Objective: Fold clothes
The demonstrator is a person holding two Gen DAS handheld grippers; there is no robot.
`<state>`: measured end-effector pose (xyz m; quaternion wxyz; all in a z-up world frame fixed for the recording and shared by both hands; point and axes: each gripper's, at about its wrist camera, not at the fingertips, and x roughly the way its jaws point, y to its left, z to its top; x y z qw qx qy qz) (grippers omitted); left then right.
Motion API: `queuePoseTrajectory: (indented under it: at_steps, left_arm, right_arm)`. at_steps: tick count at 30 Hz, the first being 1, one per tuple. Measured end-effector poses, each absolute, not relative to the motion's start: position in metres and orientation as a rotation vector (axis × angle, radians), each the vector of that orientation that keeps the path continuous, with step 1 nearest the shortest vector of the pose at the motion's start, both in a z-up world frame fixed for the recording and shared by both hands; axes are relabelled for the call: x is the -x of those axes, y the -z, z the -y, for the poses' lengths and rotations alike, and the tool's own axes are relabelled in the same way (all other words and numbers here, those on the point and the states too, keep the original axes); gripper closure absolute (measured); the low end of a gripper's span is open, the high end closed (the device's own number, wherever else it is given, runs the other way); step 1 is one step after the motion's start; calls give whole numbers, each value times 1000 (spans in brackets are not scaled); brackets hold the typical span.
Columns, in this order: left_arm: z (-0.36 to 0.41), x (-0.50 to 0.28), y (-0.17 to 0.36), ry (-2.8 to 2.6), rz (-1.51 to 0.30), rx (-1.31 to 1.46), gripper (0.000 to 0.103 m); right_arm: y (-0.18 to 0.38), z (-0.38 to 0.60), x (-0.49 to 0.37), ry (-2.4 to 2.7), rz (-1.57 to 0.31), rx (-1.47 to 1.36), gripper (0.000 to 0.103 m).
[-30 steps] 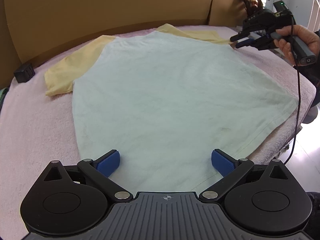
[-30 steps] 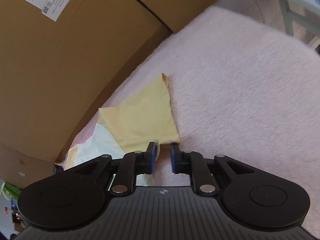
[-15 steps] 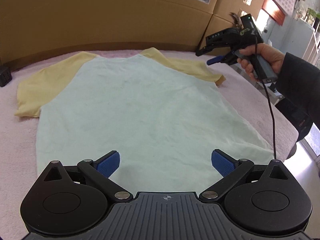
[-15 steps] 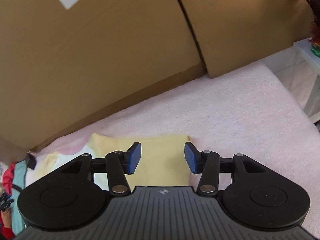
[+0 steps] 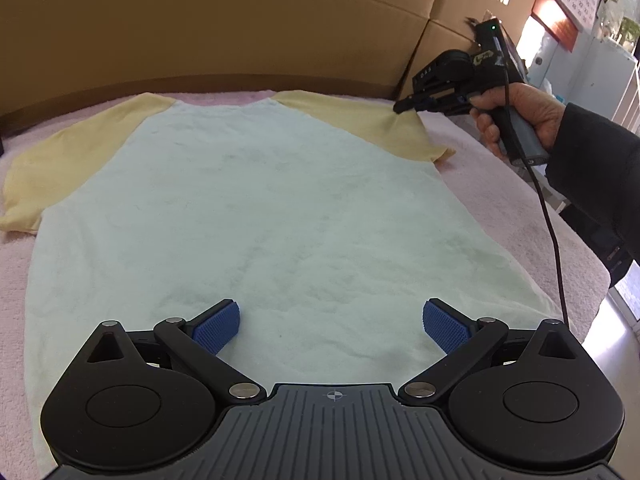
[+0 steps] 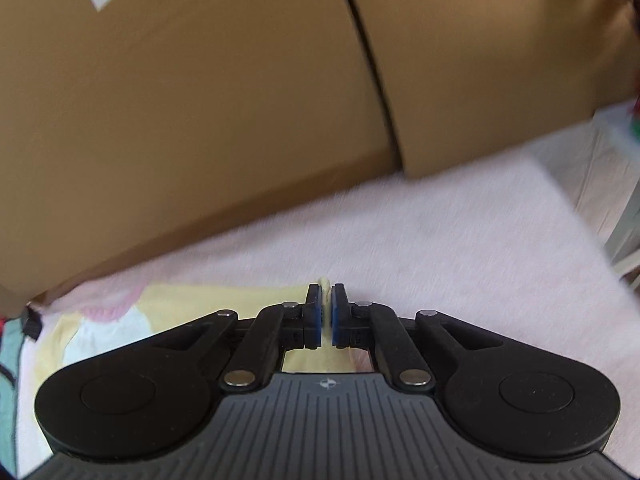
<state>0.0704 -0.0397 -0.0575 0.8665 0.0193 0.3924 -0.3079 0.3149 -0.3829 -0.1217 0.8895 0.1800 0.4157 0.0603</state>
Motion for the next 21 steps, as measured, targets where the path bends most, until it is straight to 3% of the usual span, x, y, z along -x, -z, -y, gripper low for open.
queuePoseTrajectory:
  at_steps: [8,9,10,12,17,21]
  left_arm:
    - [37,-67,55,635,-835,-43,0]
    - [34,-68,52,636,-848,-30,0]
    - [30,-69,48,636,-863,-12,0]
    - [17,-71,36,643,-864,22,0]
    - [-20,-85,2,631,-823,100,0]
    - [-23,-109,7,548,-831,109,0]
  right_arm:
    - [130,367,-332,-81,-861,-235,95]
    - [129,367,-332,-83,-866,-228,89]
    - [125,368,-332,-67,-871,-226,73]
    - [113,372,-326,-34,-847,-217,51]
    - [89,368,-286,-248,-832,-327,58]
    - [119,348,-266,-355,-977,-411,59]
